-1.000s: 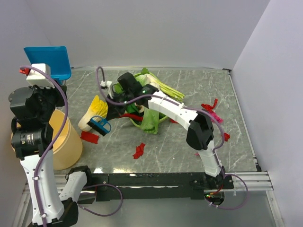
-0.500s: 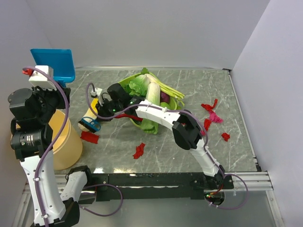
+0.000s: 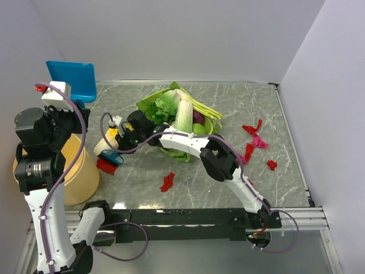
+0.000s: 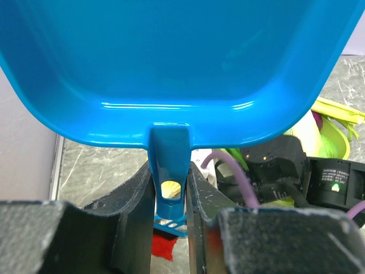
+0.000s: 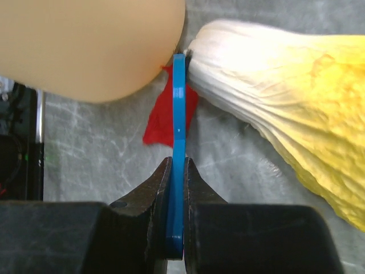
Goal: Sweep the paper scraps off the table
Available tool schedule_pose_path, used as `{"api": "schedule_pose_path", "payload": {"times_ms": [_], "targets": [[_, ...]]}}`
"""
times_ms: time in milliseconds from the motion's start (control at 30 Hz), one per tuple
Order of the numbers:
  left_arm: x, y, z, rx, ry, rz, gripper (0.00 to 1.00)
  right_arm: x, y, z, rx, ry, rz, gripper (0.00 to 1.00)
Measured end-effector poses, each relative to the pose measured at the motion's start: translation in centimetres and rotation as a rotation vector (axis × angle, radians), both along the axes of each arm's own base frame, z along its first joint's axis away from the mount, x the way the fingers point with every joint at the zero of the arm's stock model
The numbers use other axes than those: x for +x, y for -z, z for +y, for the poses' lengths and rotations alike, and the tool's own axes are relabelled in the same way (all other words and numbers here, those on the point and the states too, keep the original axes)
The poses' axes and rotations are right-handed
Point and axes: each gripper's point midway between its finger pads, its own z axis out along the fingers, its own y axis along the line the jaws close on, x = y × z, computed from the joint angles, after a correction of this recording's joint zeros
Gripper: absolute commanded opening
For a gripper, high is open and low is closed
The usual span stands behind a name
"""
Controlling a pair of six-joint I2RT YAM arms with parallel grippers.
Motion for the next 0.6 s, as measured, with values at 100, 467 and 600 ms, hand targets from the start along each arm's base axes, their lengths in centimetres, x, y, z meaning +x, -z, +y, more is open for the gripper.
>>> {"api": "schedule_pose_path", "payload": {"times_ms": [100, 467, 600], "targets": [[0.0, 0.1, 0.0, 0.000, 0.001, 0.002, 0.01, -0.4, 1.2, -0.4, -0.025, -0.011, -0.004, 0.00], [-0.2, 0.3, -0.7, -0.006, 0.041, -0.003, 0.01, -3.6, 0.4, -7.8, -0.149, -0.062, -0.088, 0.00], [-0.3, 1.4, -1.2, -0.014, 0.069, 0.010, 0.01, -5.9, -0.9, -13.5, -0.236, -0.110, -0.113, 0.00]]}}
